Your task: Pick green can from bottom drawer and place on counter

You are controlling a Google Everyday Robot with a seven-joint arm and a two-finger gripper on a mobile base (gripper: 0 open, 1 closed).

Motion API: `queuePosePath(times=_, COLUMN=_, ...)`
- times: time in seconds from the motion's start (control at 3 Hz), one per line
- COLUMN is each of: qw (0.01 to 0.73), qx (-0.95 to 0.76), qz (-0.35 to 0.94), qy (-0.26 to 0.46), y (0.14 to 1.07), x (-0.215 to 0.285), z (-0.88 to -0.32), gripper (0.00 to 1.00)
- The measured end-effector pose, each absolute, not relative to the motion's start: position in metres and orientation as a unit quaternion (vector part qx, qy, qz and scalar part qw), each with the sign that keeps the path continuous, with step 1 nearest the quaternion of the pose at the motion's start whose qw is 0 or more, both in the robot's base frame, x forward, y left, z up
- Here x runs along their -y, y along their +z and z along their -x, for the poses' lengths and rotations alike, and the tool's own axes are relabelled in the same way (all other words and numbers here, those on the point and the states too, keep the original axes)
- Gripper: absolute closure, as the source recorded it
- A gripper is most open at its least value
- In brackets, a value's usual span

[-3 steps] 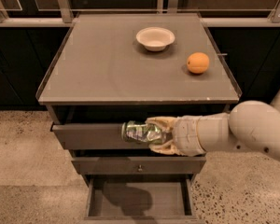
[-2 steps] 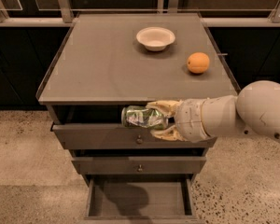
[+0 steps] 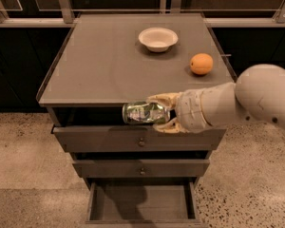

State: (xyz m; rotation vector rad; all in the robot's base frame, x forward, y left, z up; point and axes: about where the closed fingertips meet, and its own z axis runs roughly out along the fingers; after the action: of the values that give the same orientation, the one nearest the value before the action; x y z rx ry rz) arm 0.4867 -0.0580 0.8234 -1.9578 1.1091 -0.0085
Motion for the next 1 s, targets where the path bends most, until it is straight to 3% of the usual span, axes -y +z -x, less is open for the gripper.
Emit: queuePosePath(times=1.0, qw=0.360, qx=-0.382, qz=0.851, qy=-0.030, y=0.878, x=0.069, z=-0.583, gripper=1.00)
